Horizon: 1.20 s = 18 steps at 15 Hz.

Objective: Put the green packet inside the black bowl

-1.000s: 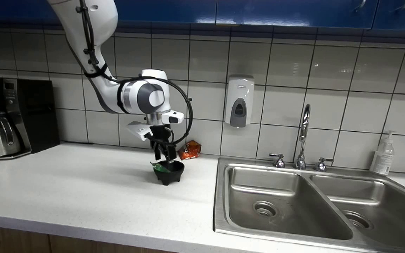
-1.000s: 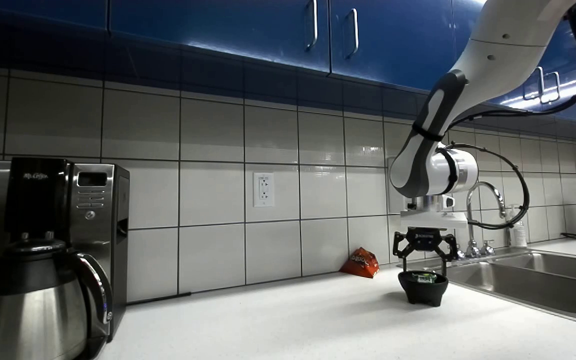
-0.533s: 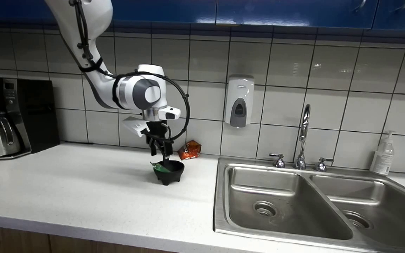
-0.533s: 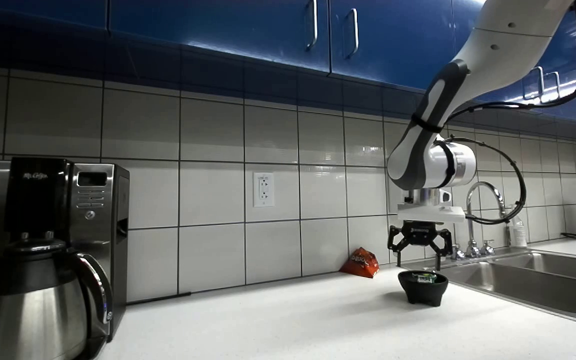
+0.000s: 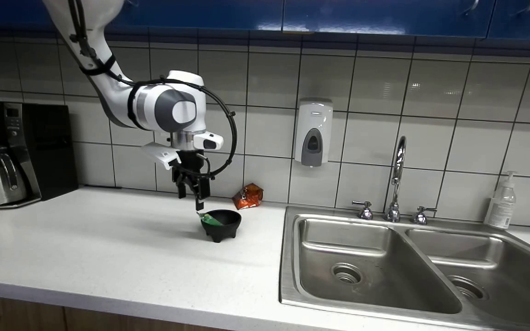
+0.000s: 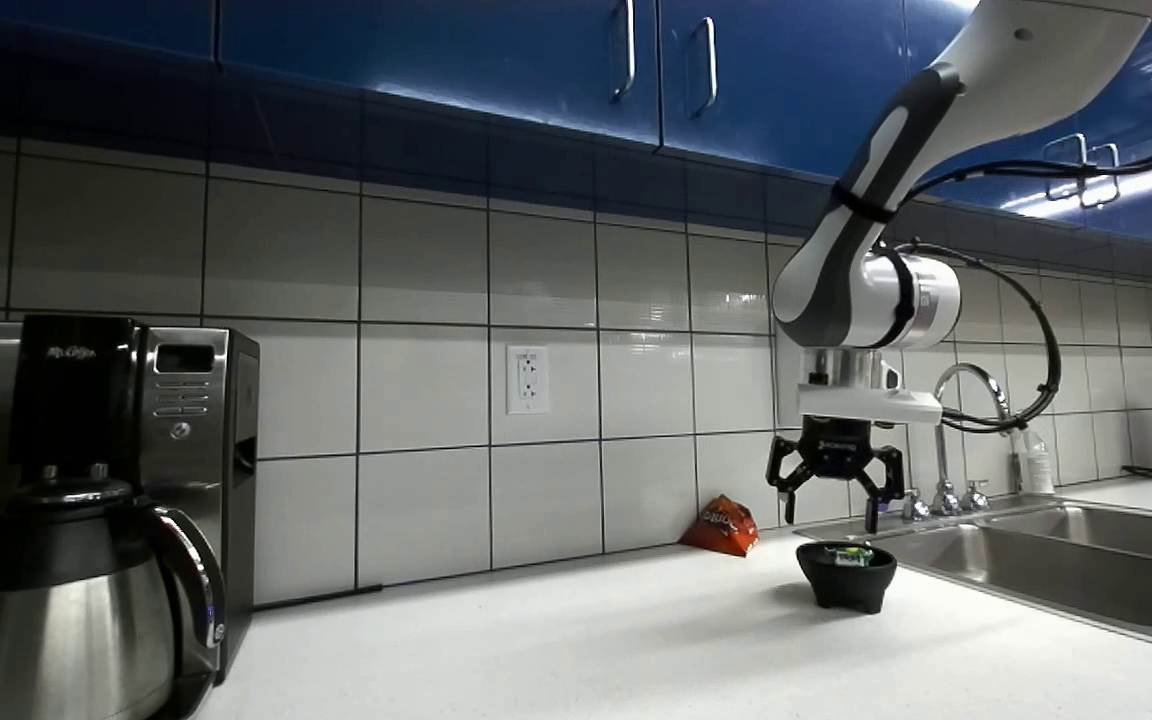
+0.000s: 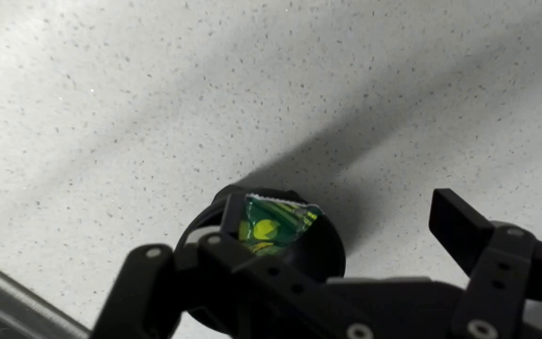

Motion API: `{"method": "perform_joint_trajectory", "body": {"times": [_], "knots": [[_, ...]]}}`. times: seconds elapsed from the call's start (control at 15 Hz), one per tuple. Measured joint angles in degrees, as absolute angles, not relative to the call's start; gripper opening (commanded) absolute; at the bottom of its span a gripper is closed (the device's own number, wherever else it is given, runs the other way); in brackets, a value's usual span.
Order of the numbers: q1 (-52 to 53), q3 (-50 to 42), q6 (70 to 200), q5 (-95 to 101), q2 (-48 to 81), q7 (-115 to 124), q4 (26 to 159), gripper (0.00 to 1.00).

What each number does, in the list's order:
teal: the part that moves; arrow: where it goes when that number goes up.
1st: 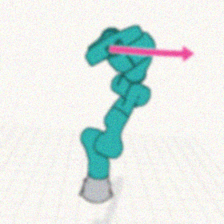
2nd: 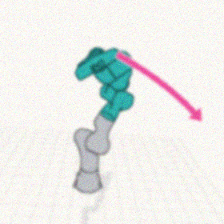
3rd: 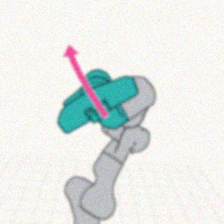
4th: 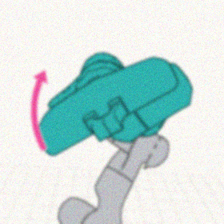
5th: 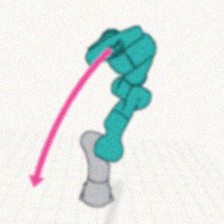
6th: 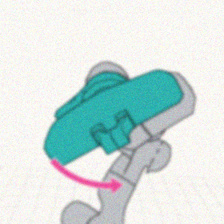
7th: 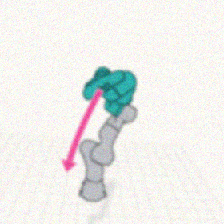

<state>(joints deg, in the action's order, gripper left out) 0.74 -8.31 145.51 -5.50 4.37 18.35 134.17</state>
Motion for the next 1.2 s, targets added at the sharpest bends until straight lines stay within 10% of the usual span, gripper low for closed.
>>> {"method": "perform_joint_trajectory", "body": {"times": [1.2], "knots": [[0.74, -5.58, 143.41, -2.78, -7.68, 18.25, 146.45, 1.0]]}}
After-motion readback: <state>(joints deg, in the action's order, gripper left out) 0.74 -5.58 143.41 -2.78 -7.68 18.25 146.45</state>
